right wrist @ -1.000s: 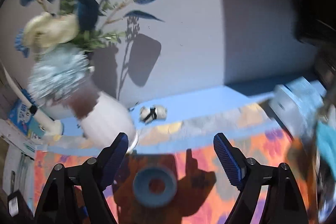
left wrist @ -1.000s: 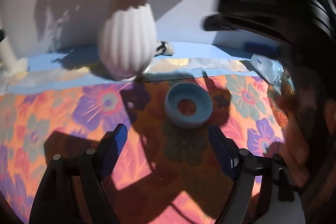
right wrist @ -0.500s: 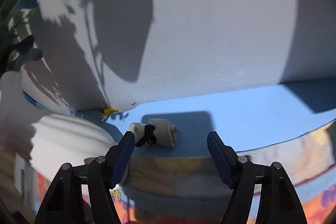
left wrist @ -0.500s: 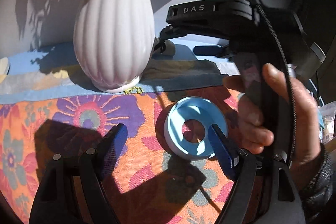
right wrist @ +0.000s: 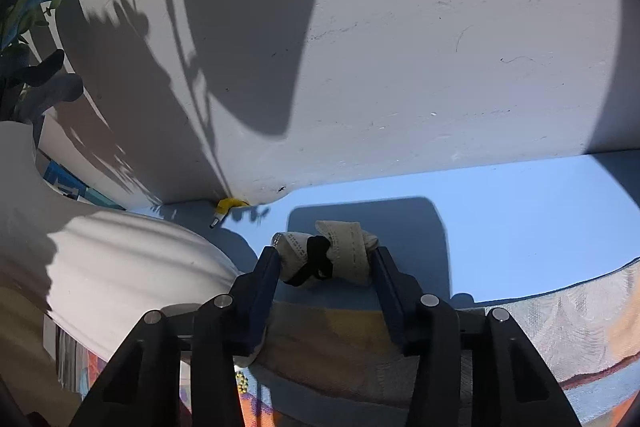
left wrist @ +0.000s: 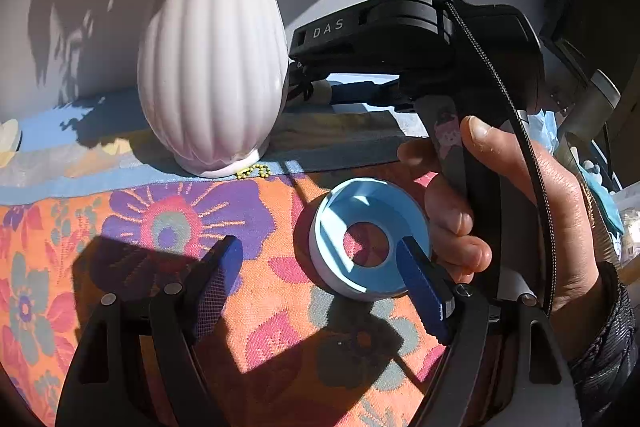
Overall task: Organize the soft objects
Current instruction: 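Grasp the light blue ring cup with the left gripper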
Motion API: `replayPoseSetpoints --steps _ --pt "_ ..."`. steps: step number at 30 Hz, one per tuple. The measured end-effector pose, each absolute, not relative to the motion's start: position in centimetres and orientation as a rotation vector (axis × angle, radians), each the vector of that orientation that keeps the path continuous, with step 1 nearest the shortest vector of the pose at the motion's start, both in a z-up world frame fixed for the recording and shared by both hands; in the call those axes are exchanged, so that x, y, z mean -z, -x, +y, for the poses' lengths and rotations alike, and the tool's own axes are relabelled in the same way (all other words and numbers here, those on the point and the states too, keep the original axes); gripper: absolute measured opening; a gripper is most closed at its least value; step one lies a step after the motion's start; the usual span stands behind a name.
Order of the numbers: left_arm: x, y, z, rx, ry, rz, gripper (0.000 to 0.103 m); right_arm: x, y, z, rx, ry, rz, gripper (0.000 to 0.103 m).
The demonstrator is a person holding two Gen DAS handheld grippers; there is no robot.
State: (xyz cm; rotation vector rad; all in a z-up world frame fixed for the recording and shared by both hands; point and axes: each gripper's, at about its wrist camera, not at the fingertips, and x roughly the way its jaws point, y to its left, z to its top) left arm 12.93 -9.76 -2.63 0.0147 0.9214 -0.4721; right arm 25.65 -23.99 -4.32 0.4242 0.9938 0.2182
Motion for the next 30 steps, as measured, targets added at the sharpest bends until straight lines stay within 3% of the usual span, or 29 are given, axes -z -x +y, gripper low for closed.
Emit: replayPoseSetpoints --steps 5,6,7,14,19,21,23,25,27,30 --pt "2.8 -13.3 -9.3 0.489 -0.020 0.915 0.078 3.8 -24.7 -24.7 -0.164 -0.427 0.965 0.035" --pt "2.8 -13.2 -9.3 0.495 -0.021 0.911 0.078 3.5 -24.2 -25.3 -0.158 -0.443 0.956 0.014" --pt "2.8 -13.2 -9.1 0.503 -0.019 0.909 0.078 3.3 -23.8 -25.8 -0.150 -0.462 0.951 0.005" --pt "2.7 -13.2 -8.9 0.538 -0.009 0.930 0.078 2.3 -19.6 -27.5 -0.019 -0.451 0.920 0.005" --pt "2.4 -12.8 -10.3 0.560 -0.071 0.928 0.078 2.5 -19.5 -29.0 -0.060 -0.545 0.942 0.014" --pt "2.6 -12.8 -11.1 0.555 -0.108 0.940 0.084 2.6 -19.3 -28.7 -0.087 -0.549 0.932 0.015" --pt "2.7 -12.8 -11.8 0.533 -0.116 0.951 0.084 2.5 -19.1 -28.5 -0.078 -0.516 0.917 0.021" --pt "2.8 -13.1 -12.1 0.503 -0.134 0.946 0.084 2.2 -19.0 -28.7 -0.044 -0.502 0.904 0.048" --pt "2.8 -13.1 -12.8 0.492 -0.179 0.932 0.074 2.1 -18.8 -28.8 -0.040 -0.505 0.890 0.058" --pt "2.5 -12.9 -13.4 0.494 -0.209 0.910 0.064 1.5 -18.8 -28.6 -0.029 -0.467 0.882 0.058"
